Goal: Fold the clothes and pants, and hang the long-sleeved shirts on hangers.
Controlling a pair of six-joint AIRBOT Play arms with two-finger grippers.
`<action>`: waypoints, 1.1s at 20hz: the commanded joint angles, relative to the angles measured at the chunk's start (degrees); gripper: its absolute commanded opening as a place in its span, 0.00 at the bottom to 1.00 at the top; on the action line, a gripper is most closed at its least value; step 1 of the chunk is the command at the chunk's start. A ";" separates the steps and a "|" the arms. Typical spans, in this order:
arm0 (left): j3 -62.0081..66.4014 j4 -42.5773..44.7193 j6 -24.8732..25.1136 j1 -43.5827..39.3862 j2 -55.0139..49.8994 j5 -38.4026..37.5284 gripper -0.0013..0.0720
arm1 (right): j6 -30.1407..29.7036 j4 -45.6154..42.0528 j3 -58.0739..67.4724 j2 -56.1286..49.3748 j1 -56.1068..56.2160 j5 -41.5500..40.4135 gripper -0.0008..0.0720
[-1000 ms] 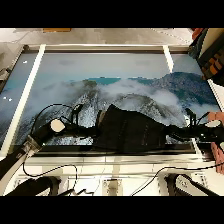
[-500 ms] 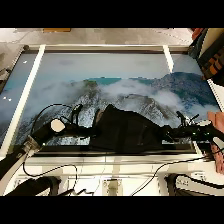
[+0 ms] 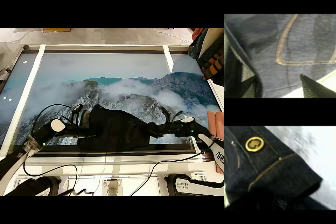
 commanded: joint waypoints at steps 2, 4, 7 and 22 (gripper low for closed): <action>0.02 0.04 0.44 0.24 -0.02 0.33 0.85 | 0.76 8.81 1.62 -0.02 10.67 -8.28 0.06; 0.02 0.02 1.11 0.98 0.00 1.18 0.85 | 0.76 8.92 4.26 0.00 12.94 -9.18 0.07; 1.03 0.00 2.21 4.11 0.76 1.33 0.85 | 0.94 8.28 10.05 1.03 11.96 -9.05 0.06; 9.18 0.02 10.62 11.96 20.13 2.60 0.85 | 26.95 -25.18 36.04 23.43 -40.89 -7.50 0.07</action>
